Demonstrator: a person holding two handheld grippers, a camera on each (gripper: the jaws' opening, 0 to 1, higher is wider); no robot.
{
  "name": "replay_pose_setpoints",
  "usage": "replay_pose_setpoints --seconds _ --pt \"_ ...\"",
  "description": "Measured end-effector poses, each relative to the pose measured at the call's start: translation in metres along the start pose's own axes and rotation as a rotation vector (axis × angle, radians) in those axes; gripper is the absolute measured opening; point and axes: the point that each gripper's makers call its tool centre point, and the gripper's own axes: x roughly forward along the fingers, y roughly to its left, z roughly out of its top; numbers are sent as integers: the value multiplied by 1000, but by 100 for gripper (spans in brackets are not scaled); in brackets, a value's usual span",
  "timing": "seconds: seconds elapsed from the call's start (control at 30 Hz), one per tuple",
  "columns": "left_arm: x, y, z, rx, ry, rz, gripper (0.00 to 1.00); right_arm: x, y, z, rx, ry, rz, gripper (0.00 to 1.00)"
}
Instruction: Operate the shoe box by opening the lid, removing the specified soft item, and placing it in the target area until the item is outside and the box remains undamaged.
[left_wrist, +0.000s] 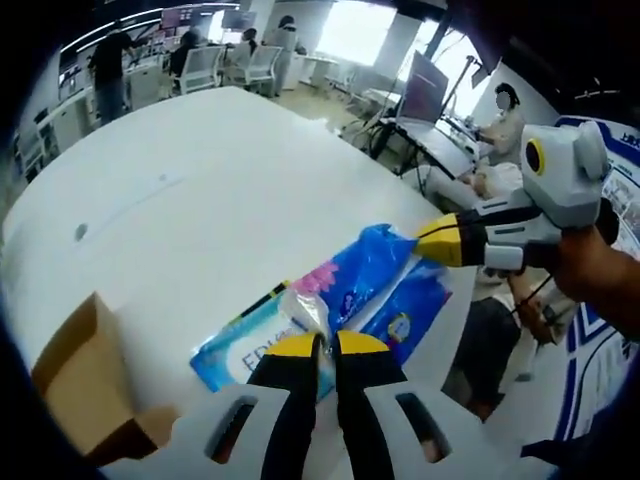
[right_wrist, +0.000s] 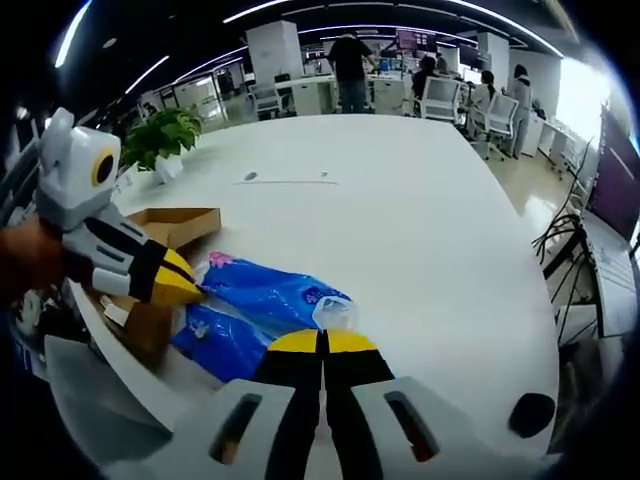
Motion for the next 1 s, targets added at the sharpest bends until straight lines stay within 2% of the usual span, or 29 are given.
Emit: replay_pose_setpoints --seconds 0.67,1.0 --pt "45 -30 14 28 27 -30 2 0 -55 -10 30 3 -40 0" --pt "68 -37 19 30 48 -43 2 5 -77 -16 38 7 -52 0"
